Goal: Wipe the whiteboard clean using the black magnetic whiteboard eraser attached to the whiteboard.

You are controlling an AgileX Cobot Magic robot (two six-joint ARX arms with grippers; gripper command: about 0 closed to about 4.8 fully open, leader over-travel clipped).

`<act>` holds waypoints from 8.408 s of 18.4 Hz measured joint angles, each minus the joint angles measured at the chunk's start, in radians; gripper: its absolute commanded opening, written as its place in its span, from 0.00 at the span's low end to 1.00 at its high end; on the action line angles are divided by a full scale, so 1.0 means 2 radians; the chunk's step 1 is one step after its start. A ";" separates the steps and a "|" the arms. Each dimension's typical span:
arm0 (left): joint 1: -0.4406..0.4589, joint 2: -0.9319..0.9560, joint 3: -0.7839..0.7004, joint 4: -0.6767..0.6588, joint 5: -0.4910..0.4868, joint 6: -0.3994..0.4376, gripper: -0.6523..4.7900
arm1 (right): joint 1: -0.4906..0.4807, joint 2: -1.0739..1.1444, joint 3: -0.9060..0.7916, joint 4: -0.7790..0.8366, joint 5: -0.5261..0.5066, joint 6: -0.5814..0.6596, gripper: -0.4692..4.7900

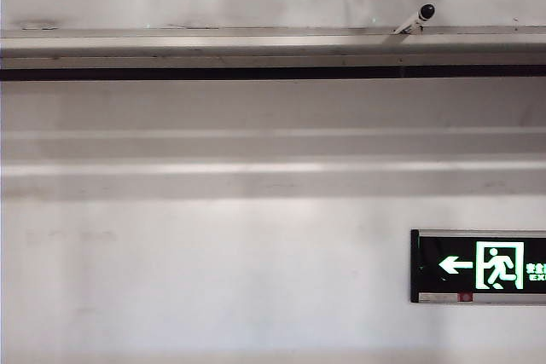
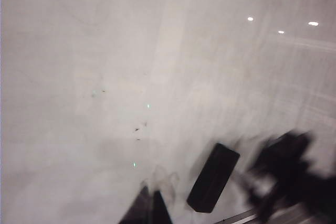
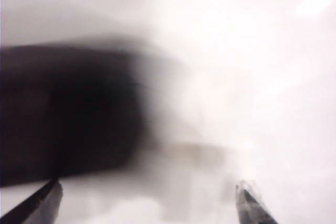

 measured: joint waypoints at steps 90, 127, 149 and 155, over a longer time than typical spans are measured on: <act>0.000 0.001 0.000 0.008 0.020 -0.012 0.11 | -0.149 -0.043 -0.171 0.382 -0.168 0.383 0.73; -0.001 -0.488 -0.521 -0.098 -0.170 0.069 0.11 | -0.137 -0.674 -0.744 0.047 -0.184 0.483 0.09; 0.015 -0.488 -0.672 0.055 -0.133 0.047 0.11 | -0.137 -0.729 -0.780 -0.051 -0.166 0.490 0.15; 0.125 -0.488 -0.706 0.063 -0.102 0.048 0.11 | -0.137 -0.729 -0.780 -0.053 -0.166 0.490 0.15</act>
